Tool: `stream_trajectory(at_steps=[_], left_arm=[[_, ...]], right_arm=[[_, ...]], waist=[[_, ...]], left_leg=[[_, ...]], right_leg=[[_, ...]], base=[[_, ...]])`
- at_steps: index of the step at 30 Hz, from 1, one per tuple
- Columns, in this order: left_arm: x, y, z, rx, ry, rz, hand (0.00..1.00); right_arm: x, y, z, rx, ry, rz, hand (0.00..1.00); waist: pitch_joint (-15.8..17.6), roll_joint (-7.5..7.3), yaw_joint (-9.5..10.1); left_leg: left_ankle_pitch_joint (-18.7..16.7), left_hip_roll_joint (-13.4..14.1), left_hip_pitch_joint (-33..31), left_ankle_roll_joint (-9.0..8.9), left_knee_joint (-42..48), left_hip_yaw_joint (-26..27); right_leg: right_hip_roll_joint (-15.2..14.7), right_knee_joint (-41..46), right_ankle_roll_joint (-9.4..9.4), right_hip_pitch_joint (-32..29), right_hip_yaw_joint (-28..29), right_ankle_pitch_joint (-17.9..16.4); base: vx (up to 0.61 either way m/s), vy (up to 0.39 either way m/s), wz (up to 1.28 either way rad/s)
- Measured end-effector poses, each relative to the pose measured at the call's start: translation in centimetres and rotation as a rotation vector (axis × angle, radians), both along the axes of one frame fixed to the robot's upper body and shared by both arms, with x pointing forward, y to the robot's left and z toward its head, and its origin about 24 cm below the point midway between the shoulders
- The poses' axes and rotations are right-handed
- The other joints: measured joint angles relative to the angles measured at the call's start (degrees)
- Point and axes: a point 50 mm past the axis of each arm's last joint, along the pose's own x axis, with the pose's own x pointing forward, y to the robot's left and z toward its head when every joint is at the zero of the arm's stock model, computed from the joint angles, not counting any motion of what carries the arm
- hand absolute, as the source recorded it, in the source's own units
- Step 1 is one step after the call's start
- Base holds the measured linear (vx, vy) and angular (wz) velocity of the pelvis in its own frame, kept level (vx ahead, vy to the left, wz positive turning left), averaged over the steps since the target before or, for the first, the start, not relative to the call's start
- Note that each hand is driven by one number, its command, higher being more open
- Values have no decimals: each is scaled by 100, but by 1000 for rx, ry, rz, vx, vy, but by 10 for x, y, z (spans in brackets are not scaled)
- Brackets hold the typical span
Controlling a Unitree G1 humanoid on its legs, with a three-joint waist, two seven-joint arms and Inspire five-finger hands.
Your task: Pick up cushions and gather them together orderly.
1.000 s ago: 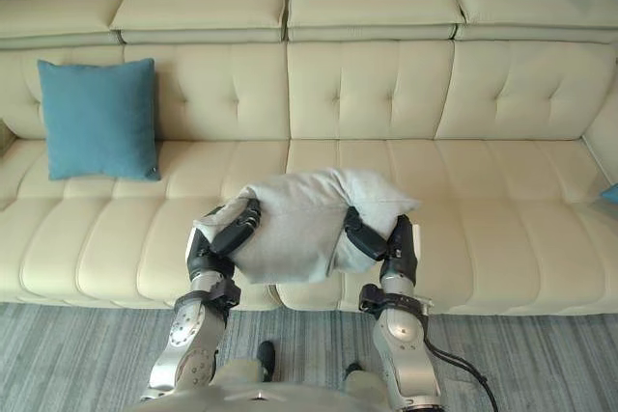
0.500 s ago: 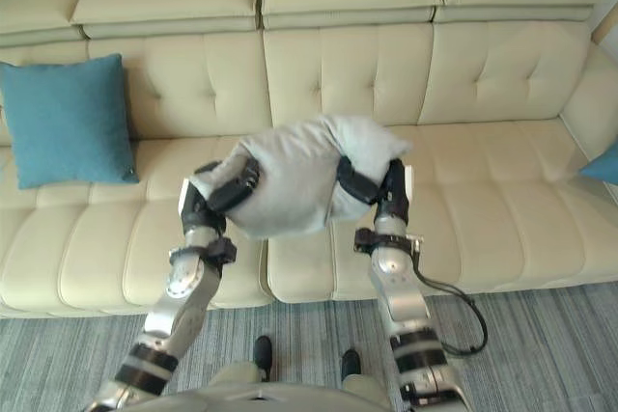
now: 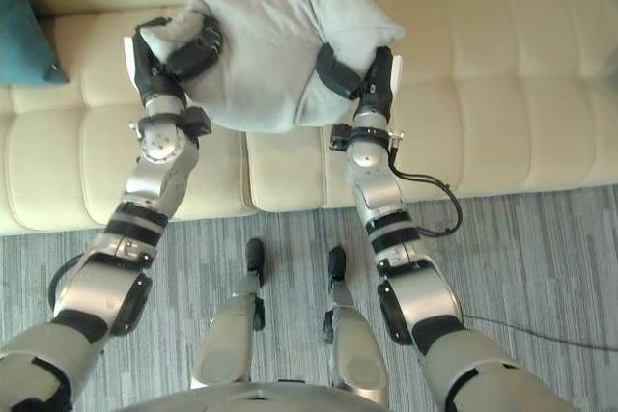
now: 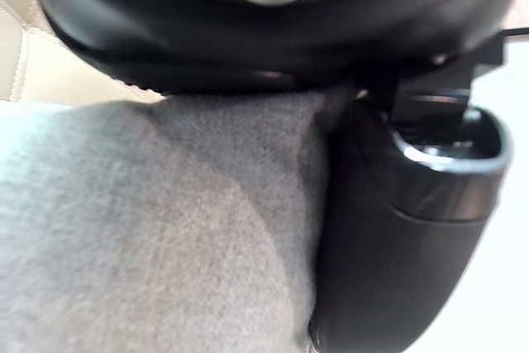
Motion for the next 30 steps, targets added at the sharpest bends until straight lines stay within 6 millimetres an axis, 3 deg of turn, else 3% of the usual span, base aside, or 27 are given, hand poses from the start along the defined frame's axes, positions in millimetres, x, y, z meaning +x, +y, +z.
stream_trajectory(at_steps=[2,4,5,11,16,24,26,30], left_arm=[[6,3,10,2,-14,21,0],[11,7,31,1,-61,38,0],[11,8,34,-5,-71,42,100],[20,20,104,-38,-233,106,100],[15,34,145,-61,-330,178,100],[7,41,187,-80,-425,202,100],[-2,56,209,-61,-468,238,100],[-9,73,221,-45,-490,274,100]], right_arm=[[6,3,7,10,-1,8,0],[11,9,27,40,-51,30,0],[12,10,31,46,-62,34,100],[24,20,93,129,-213,76,100],[26,13,136,145,-313,64,100],[26,-13,192,182,-403,11,100],[24,-18,210,182,-429,6,100],[21,-34,224,185,-457,-13,100]], waist=[[117,-5,-7],[353,-11,-9],[365,-13,-12],[610,-74,-28],[735,-119,-31],[794,-136,-34],[831,-132,-33],[831,-131,-19]], left_leg=[[27,1,-108,5,-1,22],[63,1,-221,26,-6,68],[72,1,-259,32,-6,69],[416,-6,-632,36,-358,80],[566,-14,-901,47,-453,63],[643,-16,-1080,35,-453,-90],[664,-15,-1135,34,-453,-119],[667,-18,-1154,31,-453,-203]], right_leg=[[0,0,7,-124,38,43],[0,0,16,-269,102,99],[0,-1,30,-310,106,113],[14,-8,45,-882,196,302],[16,-13,70,-1192,205,402],[17,-8,64,-1286,37,428],[18,-6,59,-1328,6,432],[16,-5,59,-1316,-71,432]], base=[[-38,29,-10],[-29,36,-12],[-19,31,-9],[-10,42,-6],[28,65,0],[66,103,9],[74,142,7],[56,112,8]])
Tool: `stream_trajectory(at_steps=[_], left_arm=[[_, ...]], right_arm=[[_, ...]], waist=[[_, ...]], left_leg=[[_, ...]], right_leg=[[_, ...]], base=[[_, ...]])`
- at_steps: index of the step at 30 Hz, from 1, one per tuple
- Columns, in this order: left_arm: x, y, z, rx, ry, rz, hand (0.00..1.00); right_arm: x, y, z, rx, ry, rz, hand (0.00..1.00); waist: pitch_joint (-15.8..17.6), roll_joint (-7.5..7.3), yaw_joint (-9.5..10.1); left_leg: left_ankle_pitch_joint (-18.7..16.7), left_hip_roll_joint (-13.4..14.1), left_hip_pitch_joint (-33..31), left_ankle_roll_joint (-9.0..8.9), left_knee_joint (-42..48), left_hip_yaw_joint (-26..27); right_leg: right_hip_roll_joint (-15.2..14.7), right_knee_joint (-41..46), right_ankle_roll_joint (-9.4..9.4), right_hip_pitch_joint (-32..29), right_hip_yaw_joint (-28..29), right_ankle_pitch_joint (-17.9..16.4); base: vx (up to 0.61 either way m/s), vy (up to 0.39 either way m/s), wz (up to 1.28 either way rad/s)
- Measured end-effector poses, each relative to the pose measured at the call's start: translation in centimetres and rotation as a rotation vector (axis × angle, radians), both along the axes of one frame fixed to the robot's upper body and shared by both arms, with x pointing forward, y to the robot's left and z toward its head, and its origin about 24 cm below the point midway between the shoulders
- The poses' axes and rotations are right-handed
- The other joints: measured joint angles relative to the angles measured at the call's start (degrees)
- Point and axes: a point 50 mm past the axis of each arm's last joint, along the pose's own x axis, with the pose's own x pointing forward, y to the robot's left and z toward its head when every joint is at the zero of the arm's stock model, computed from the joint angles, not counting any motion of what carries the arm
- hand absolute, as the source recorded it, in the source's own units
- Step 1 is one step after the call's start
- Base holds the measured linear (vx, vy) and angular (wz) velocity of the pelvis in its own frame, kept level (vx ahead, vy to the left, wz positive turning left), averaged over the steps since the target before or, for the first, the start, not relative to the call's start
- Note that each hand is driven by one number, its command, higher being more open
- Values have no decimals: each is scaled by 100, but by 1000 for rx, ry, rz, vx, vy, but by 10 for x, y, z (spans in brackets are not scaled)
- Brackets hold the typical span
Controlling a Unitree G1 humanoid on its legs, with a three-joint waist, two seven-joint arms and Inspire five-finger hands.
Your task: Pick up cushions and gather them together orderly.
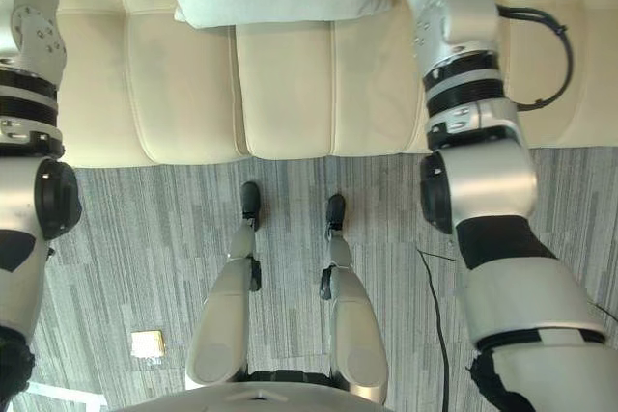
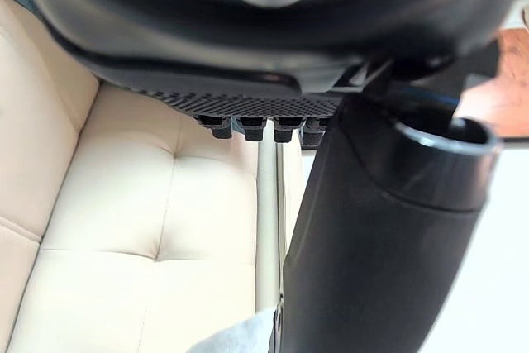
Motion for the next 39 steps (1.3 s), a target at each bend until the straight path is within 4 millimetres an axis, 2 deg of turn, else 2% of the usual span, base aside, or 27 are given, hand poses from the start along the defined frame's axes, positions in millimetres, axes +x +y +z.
stream_trajectory(at_steps=[2,4,9,12,14,16,18,19,20,22,24,26,27,28,29,30,32,33,35,38,39], left_arm=[[-2,11,-1,-28,6,5,100],[-1,15,-3,-67,10,-11,100],[-3,33,-11,-151,5,-49,100],[-8,56,-26,-238,-17,-66,100],[-14,77,-56,-300,-15,-55,100],[-19,87,-78,-304,13,-27,100],[-24,96,-126,-309,104,1,100],[-26,94,-152,-313,154,-3,100],[-32,89,-186,-318,220,-13,100],[-37,81,-217,-326,283,-29,100],[-55,56,-289,-379,446,-77,100],[-77,33,-345,-463,582,-124,100],[-89,22,-369,-494,652,-147,100],[-98,15,-384,-513,701,-164,100],[-120,1,-414,-553,807,-198,100],[-129,-4,-424,-568,844,-210,100],[-163,-16,-456,-594,979,-224,100],[-171,-18,-463,-591,1019,-225,100],[-201,-22,-488,-585,1163,-229,100],[-223,-28,-509,-591,1292,-234,100],[-231,-31,-517,-585,1351,-243,100]], right_arm=[[-5,-16,11,21,-28,-20,100],[-6,-24,14,30,-34,-28,100],[-7,-36,16,70,-38,-16,100],[-9,-50,12,78,-38,-30,100],[-12,-67,-5,113,-47,-40,100],[-15,-79,-21,98,-39,-60,100],[-17,-95,-62,91,23,-82,100],[-20,-103,-86,84,62,-91,100],[-25,-111,-117,78,116,-99,100],[-33,-118,-146,75,169,-110,100],[-54,-124,-215,95,311,-134,100],[-75,-119,-270,80,457,-145,100],[-87,-117,-294,64,530,-146,100],[-95,-114,-310,50,582,-146,100],[-116,-104,-345,30,701,-137,100],[-125,-100,-358,25,749,-133,100],[-164,-86,-401,8,920,-112,100],[-175,-82,-411,8,965,-106,100],[-214,-71,-441,-8,1117,-70,100],[-241,-65,-465,19,1238,-52,100],[-249,-62,-474,23,1290,-38,100]], waist=[[0,0,44],[1,2,73],[5,9,78],[6,10,83],[5,10,86],[5,10,98],[4,12,113],[-3,22,127],[-15,44,139],[-39,85,149],[-89,152,149],[-131,185,148],[-155,202,149],[-177,212,150],[-236,234,157],[-280,244,158],[-561,288,206],[-653,308,213],[-1197,371,215],[-1680,399,210],[-1827,390,211]], left_leg=[[1,-3,-8,-2,0,-36],[11,-4,-9,-8,0,-59],[46,-6,-9,-14,0,-119],[66,-7,0,-12,0,-138],[65,-9,36,-14,0,-146],[64,-10,60,-14,0,-144],[63,-18,208,-18,0,-148],[51,-32,294,-33,-1,-176],[0,-44,403,-95,-2,-221],[-33,-58,456,-130,-3,-257],[-159,-70,575,-183,-3,-330],[-199,-71,665,-218,-4,-351],[-217,-68,707,-231,-4,-361],[-232,-62,739,-218,-3,-364],[-263,-40,833,-206,-3,-361],[-279,-27,873,-208,-3,-362],[-357,33,1071,-232,-3,-337],[-384,44,1160,-244,-3,-336],[-511,87,1460,-241,-3,-313],[-625,101,1776,-210,-3,-297],[-676,102,1928,-249,-2,-287]], right_leg=[[-3,0,0,12,-41,0],[-3,0,0,25,-77,0],[-2,-1,-5,55,-142,-4],[-1,-1,-9,72,-154,-7],[-2,-6,-5,109,-155,-13],[-4,-6,-4,130,-149,-13],[-15,-6,8,264,-134,-29],[-31,-6,7,353,-129,-56],[-48,-5,8,457,-127,-101],[-61,-5,20,522,-135,-121],[-71,-3,18,653,-152,-157],[-72,-2,17,748,-154,-196],[-68,-2,12,789,-157,-219],[-60,-1,3,820,-160,-234],[-45,-1,1,913,-160,-269],[-43,-1,-12,953,-163,-296],[0,0,-47,1137,-172,-384],[8,1,-17,1231,-183,-422],[41,42,-23,1522,-219,-607],[38,255,-19,1732,-259,-865],[33,345,-8,1827,-265,-966]], base=[[73,159,8],[68,156,7],[42,114,5],[39,125,3],[54,150,2],[51,125,0],[72,146,-2],[69,115,-2],[57,89,0],[69,101,5],[99,115,6],[95,88,2],[102,74,1],[109,64,-2],[110,61,-2],[138,60,-3],[154,40,-4],[141,8,-2],[138,0,3],[112,9,3],[68,26,1]])
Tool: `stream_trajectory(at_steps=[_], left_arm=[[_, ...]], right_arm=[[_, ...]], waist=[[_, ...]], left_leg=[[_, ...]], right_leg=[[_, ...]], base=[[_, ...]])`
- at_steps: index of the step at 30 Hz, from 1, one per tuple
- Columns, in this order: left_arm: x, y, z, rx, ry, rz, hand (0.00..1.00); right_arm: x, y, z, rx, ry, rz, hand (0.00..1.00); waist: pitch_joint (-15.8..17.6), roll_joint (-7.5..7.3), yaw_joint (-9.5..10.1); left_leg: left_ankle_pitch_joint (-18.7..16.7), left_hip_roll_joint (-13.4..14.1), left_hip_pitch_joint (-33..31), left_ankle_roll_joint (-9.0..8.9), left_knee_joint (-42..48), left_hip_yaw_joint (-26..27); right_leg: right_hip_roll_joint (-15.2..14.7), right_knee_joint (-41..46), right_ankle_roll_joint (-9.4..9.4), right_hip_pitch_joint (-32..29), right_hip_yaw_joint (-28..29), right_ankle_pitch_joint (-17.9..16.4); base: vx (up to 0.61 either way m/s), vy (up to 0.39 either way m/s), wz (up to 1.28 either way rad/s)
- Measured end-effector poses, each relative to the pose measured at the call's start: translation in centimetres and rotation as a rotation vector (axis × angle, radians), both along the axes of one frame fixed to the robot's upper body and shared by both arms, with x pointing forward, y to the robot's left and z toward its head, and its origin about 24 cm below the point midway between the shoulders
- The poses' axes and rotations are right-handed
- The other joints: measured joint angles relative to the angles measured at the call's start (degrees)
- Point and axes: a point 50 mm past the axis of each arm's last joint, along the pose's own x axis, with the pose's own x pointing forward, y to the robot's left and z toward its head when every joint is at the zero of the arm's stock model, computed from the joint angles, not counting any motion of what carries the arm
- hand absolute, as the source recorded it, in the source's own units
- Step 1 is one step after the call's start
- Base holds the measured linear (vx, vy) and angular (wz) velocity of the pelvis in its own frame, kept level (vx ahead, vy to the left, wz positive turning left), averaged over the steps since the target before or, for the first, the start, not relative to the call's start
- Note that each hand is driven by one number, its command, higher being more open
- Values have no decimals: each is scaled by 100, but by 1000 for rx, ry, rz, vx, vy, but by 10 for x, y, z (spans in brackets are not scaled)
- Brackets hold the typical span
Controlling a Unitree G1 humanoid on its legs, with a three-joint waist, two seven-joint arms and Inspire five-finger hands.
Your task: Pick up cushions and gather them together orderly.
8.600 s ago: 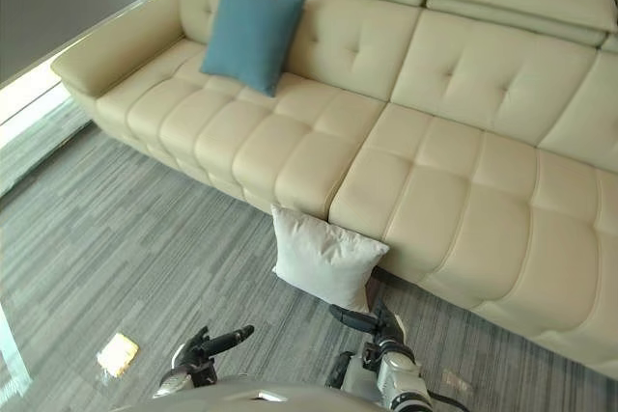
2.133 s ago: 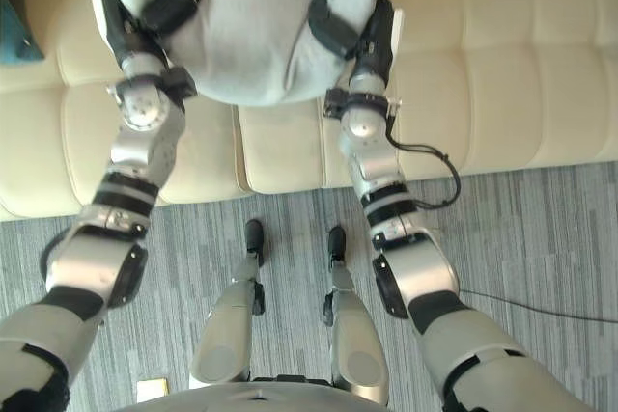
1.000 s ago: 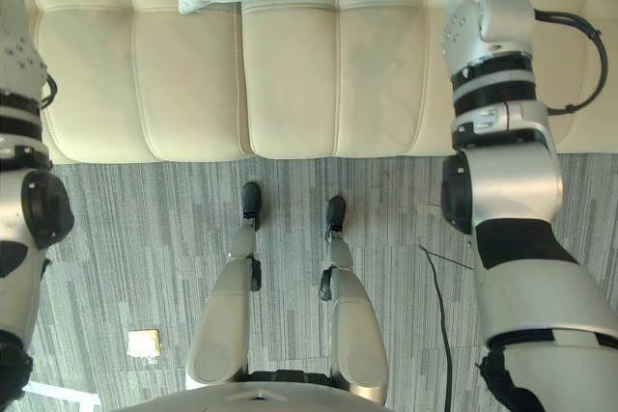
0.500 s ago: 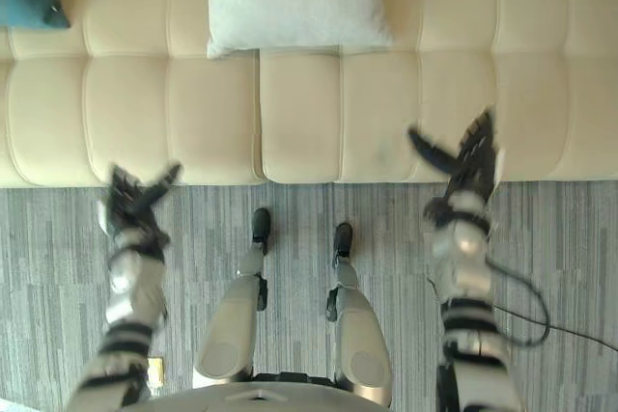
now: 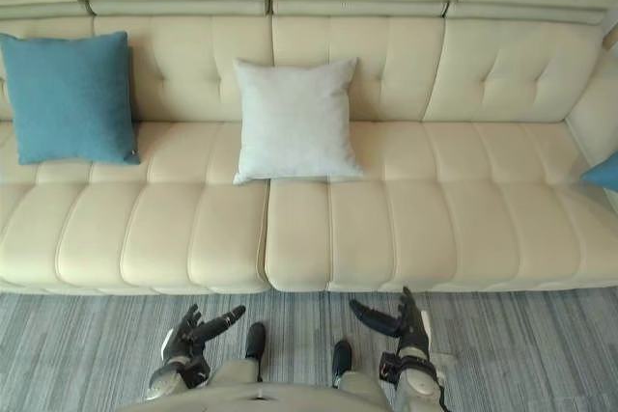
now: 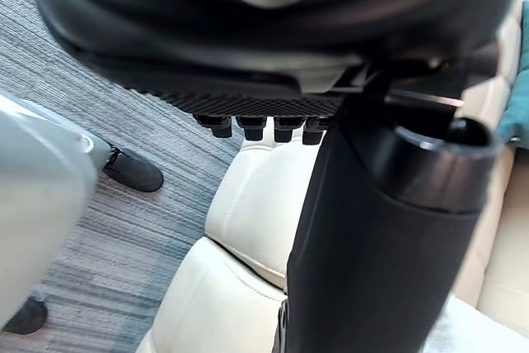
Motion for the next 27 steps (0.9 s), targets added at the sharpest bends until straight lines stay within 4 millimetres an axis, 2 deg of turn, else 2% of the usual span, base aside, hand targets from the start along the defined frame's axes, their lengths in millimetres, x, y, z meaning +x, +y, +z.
stream_trajectory(at_steps=[2,8,9,10,14,15,16,17,18,19,20,21,23,25,27], left_arm=[[-12,-6,-11,2,84,-50,100],[-32,-14,-26,-4,220,-113,100],[-21,-12,-25,51,226,-164,100],[-20,-10,-24,56,229,-165,100],[-19,-10,-24,57,229,-165,100],[-21,-5,-24,55,232,-133,100],[-23,-6,-25,30,234,-87,100],[-13,-6,-23,38,206,-68,100],[-11,-6,-22,45,207,-72,100],[-4,-6,-20,60,198,-101,100],[1,-8,-20,65,198,-134,100],[7,-17,-19,68,197,-194,100],[10,-22,-18,76,190,-235,100],[15,-24,-16,81,173,-255,100],[19,-25,-15,81,163,-259,100]], right_arm=[[-11,6,-14,13,82,23,100],[-38,19,-42,67,271,47,100],[-24,33,-46,109,291,62,100],[-29,34,-49,123,308,42,100],[-32,29,-51,122,326,9,100],[-33,31,-52,125,337,10,100],[-32,28,-52,122,343,4,100],[-21,31,-51,136,324,-14,100],[-20,32,-50,141,321,-20,100],[-8,34,-47,143,291,-12,100],[5,35,-42,137,254,6,100],[17,33,-37,124,214,11,100],[18,34,-37,129,214,13,100],[15,34,-37,127,221,18,100],[14,34,-38,128,228,16,100]], waist=[[-192,-55,0],[-426,-156,-8],[-329,-320,26],[-354,-353,29],[-304,-325,29],[-270,-439,43],[-389,-250,166],[-327,-333,393],[-322,-399,396],[-211,-554,428],[-117,-477,412],[-14,-312,385],[-38,-218,387],[-40,-200,372],[-18,-213,367]], left_leg=[[-79,1,188,42,0,52],[-185,-28,540,61,0,193],[-985,133,464,108,1328,843],[-1040,207,421,36,1436,806],[-1034,268,261,32,1553,746],[-1015,173,209,28,1588,730],[-995,226,23,335,1429,756],[-772,338,-103,203,1439,926],[-770,305,-171,202,1488,909],[-800,225,-254,172,1660,926],[-803,229,-305,169,1738,936],[-801,290,-297,168,1764,931],[-800,314,-288,166,1867,889],[-910,312,-331,177,2022,785],[-1212,306,-352,221,2442,688]], right_leg=[[-13,88,-3,133,3,-117],[-59,197,57,388,83,-237],[-579,1888,102,-37,-755,-1019],[-515,1901,83,-50,-849,-1095],[-506,1879,87,-129,-1016,-1096],[-504,1661,255,-119,-983,-932],[-179,1130,332,43,-982,-812],[-68,2459,121,-367,-736,-1145],[-40,2404,52,-250,-697,-1251],[-18,1547,-167,232,-772,-1244],[23,1148,-207,449,-804,-1167],[86,1003,-217,537,-844,-1026],[93,1067,-231,575,-866,-1016],[50,1106,-263,547,-952,-998],[-1,1178,-275,530,-961,-999]], base=[[56,37,-3],[27,33,-26],[-206,-32,-115],[-216,-52,-107],[-19,-34,7],[8,22,-6],[46,-4,-31],[55,-32,-24],[83,-113,-16],[30,-109,10],[-12,-117,3],[-77,-27,3],[-120,3,4],[-122,25,5],[-80,101,0]])
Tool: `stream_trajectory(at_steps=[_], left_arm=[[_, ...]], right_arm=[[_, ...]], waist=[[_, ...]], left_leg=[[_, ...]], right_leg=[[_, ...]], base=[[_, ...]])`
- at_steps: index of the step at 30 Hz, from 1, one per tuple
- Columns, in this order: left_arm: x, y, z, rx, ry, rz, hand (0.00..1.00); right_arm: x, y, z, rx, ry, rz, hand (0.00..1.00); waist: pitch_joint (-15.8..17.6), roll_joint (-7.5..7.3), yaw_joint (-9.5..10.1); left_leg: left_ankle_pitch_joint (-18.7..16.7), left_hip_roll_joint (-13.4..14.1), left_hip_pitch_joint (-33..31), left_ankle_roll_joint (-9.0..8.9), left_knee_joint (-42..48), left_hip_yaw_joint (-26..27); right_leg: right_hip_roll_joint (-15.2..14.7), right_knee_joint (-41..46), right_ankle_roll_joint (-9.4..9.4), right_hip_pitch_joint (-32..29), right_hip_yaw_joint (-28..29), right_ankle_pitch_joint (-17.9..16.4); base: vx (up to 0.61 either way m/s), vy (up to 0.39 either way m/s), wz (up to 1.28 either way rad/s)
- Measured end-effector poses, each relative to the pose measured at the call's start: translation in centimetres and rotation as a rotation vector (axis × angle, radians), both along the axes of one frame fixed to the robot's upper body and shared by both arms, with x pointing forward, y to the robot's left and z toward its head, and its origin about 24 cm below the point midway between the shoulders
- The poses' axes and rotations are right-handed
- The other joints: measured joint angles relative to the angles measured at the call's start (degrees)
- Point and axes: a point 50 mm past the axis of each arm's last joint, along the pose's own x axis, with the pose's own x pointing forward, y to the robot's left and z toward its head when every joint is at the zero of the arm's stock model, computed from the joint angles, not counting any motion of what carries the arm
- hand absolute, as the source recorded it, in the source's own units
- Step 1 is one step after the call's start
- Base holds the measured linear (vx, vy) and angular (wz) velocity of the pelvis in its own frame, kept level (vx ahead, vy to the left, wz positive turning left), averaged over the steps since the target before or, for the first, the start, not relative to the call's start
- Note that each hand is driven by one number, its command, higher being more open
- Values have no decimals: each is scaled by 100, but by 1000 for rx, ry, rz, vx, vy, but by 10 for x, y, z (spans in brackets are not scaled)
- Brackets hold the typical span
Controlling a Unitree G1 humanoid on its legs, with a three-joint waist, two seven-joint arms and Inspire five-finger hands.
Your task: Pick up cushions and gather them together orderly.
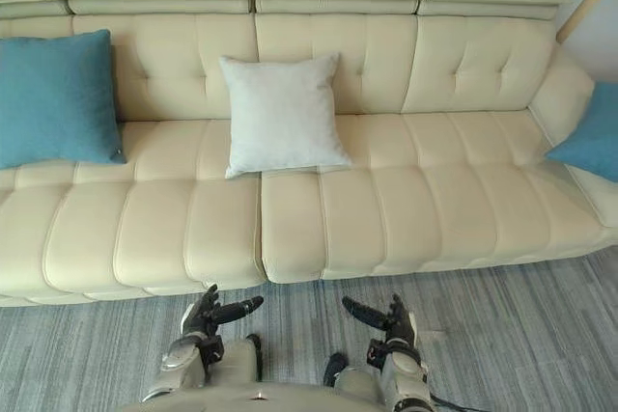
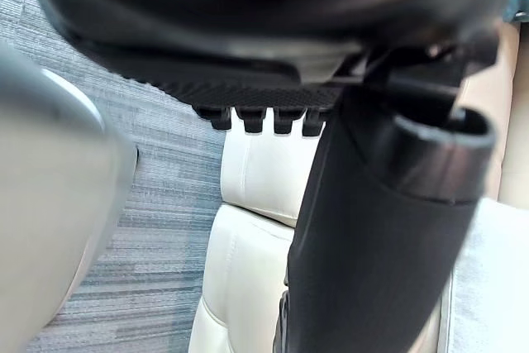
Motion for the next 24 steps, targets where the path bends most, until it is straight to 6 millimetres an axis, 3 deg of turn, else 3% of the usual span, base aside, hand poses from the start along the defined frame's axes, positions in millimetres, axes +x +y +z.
stream_trajectory(at_steps=[2,3,7,14,20,22,23,24], left_arm=[[-1,-1,-1,6,6,-12,100],[-1,-7,-1,-2,6,-21,100],[-7,5,-3,34,33,-27,100],[-28,6,-14,40,134,-60,100],[-28,9,-16,44,155,-64,100],[-23,7,-14,41,142,-68,100],[-23,7,-14,38,142,-69,100],[-22,8,-14,37,143,-68,100]], right_arm=[[-8,-3,-3,-3,20,-12,100],[-11,-7,-4,-8,33,-29,100],[-31,4,-15,43,112,-37,100],[-41,-3,-19,47,144,-82,100],[-24,-5,-16,42,120,-69,100],[-15,-7,-13,29,104,-45,100],[-7,-5,-11,26,89,-29,100],[3,-6,-8,20,69,-20,100]], waist=[[0,-6,-64],[-16,35,-127],[-132,-197,-184],[-325,-87,-294],[-278,-85,-321],[-201,-24,-333],[-134,39,-316],[-60,0,-322]], left_leg=[[-394,-58,63,-31,497,-156],[-580,-161,148,-8,285,-331],[-366,-541,421,159,-279,-138],[-175,-897,748,382,-760,49],[-268,-668,911,316,-791,503],[-291,-520,926,313,-835,782],[-282,-371,928,324,-929,1121],[-243,-332,1010,358,-976,1562]], right_leg=[[-102,87,43,-42,4,-9],[-168,182,174,-161,57,-3],[-469,-92,441,-55,160,205],[-650,-821,581,274,337,562],[-417,-995,321,76,751,984],[-238,-1126,67,-85,321,1414],[-132,-1373,-266,-98,-297,1630],[-258,-964,-636,-209,-1450,1094]], base=[[-66,156,6],[-106,221,0],[-54,185,-3],[65,95,-8],[7,5,-67],[-125,-43,-107],[-192,-139,-149],[-204,-166,-160]])
